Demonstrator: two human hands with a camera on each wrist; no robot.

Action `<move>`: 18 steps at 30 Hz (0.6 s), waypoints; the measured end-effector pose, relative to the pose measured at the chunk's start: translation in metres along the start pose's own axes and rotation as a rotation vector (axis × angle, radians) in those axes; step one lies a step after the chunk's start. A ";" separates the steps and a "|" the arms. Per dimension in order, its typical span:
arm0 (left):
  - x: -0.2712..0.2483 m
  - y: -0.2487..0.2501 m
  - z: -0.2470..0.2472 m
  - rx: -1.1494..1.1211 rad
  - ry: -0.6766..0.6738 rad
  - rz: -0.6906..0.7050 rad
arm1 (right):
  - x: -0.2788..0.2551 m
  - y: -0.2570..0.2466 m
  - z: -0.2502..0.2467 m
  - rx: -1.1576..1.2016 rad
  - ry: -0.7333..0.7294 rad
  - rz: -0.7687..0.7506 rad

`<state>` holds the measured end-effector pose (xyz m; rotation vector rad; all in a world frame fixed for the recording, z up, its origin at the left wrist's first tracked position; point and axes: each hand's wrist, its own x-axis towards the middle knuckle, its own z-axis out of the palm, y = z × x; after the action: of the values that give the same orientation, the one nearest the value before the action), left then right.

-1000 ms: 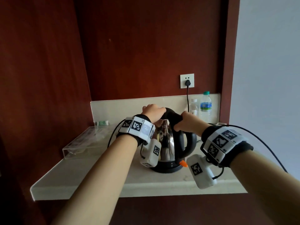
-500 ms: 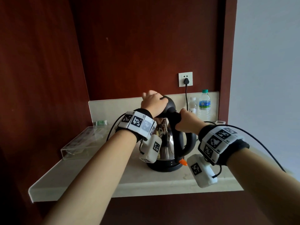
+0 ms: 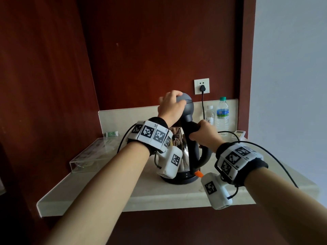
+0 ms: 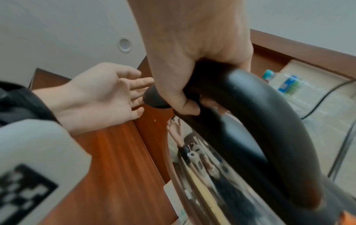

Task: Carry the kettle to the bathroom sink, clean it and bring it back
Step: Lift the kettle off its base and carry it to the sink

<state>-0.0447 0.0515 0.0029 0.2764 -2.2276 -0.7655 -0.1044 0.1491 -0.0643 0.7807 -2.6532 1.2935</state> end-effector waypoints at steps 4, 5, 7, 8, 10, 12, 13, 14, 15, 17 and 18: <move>-0.004 0.005 -0.002 -0.207 0.018 -0.085 | -0.002 0.001 0.001 0.003 0.024 0.008; -0.004 0.006 -0.002 -0.232 0.018 -0.102 | -0.002 0.001 0.001 -0.001 0.029 0.005; -0.003 0.009 -0.002 -0.276 0.012 -0.131 | -0.002 0.001 0.002 -0.004 0.059 -0.003; -0.004 0.011 -0.003 -0.302 0.007 -0.147 | -0.003 0.001 0.002 -0.001 0.080 -0.004; -0.004 0.016 -0.005 -0.362 0.008 -0.170 | -0.004 0.001 0.003 0.011 0.114 -0.010; -0.006 0.022 -0.008 -0.387 0.012 -0.157 | -0.006 0.000 0.001 0.028 0.131 -0.017; -0.007 0.026 -0.010 -0.391 0.019 -0.141 | -0.006 -0.002 0.000 0.036 0.139 -0.024; -0.008 0.029 -0.013 -0.393 0.036 -0.127 | -0.007 -0.004 -0.002 0.041 0.146 -0.035; -0.009 0.031 -0.015 -0.396 0.059 -0.112 | -0.007 -0.007 -0.005 0.039 0.156 -0.052; -0.009 0.036 -0.024 -0.394 0.111 -0.080 | -0.008 -0.015 -0.009 0.032 0.170 -0.082; -0.011 0.039 -0.030 -0.390 0.126 -0.069 | -0.008 -0.020 -0.011 0.033 0.173 -0.098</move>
<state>-0.0142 0.0734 0.0361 0.2033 -1.9113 -1.1644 -0.0893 0.1504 -0.0459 0.7552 -2.4350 1.3187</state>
